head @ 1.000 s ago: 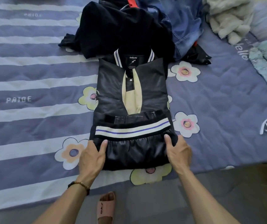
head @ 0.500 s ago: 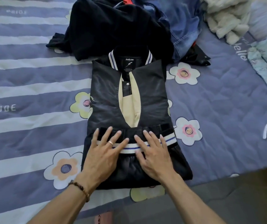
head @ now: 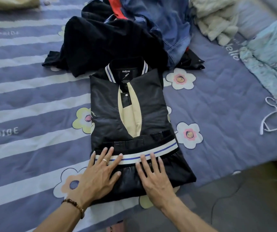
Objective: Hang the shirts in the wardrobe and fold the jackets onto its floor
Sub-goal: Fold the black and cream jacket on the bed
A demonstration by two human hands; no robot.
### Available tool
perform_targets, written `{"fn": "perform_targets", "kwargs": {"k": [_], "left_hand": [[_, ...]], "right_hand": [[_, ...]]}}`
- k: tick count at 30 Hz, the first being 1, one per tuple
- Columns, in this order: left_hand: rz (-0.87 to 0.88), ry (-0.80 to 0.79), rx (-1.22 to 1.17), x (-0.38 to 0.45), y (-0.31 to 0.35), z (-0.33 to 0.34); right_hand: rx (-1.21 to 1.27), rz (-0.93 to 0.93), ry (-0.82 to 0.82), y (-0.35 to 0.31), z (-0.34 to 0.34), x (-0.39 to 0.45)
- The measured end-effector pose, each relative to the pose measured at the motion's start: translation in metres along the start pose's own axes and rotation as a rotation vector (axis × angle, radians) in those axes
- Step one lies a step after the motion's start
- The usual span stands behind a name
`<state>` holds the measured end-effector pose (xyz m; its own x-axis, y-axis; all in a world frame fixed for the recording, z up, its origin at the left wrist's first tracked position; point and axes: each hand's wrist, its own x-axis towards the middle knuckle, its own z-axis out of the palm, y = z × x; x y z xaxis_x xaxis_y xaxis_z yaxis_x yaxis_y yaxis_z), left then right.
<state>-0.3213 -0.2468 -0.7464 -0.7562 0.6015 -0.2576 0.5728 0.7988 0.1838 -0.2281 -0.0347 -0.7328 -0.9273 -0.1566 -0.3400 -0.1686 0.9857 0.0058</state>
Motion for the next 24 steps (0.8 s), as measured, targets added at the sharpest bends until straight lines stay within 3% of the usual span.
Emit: {"fn": "perform_targets", "kwargs": {"k": [3,7,10,14,20,24], "left_hand": [[0.041,0.04,0.049,0.009,0.003,-0.017],[0.22,-0.094,-0.003,0.029,0.036,-0.067],[0.231,-0.156,0.034,0.068,0.077,-0.084],[0.164,-0.195,-0.02,0.126,0.108,-0.063],[0.137,-0.417,-0.049,0.165,0.108,-0.031],[0.19,-0.458,-0.145,0.177,0.098,-0.026]], "right_hand": [[0.04,-0.095,0.018,0.016,-0.006,-0.006],[0.067,-0.175,-0.005,0.083,-0.041,-0.042],[0.05,-0.129,-0.114,0.129,-0.054,-0.07],[0.024,-0.088,-0.115,0.157,-0.041,-0.075],[0.095,0.038,-0.065,0.163,-0.019,-0.058],[0.145,0.083,-0.294,0.167,-0.036,-0.042]]}}
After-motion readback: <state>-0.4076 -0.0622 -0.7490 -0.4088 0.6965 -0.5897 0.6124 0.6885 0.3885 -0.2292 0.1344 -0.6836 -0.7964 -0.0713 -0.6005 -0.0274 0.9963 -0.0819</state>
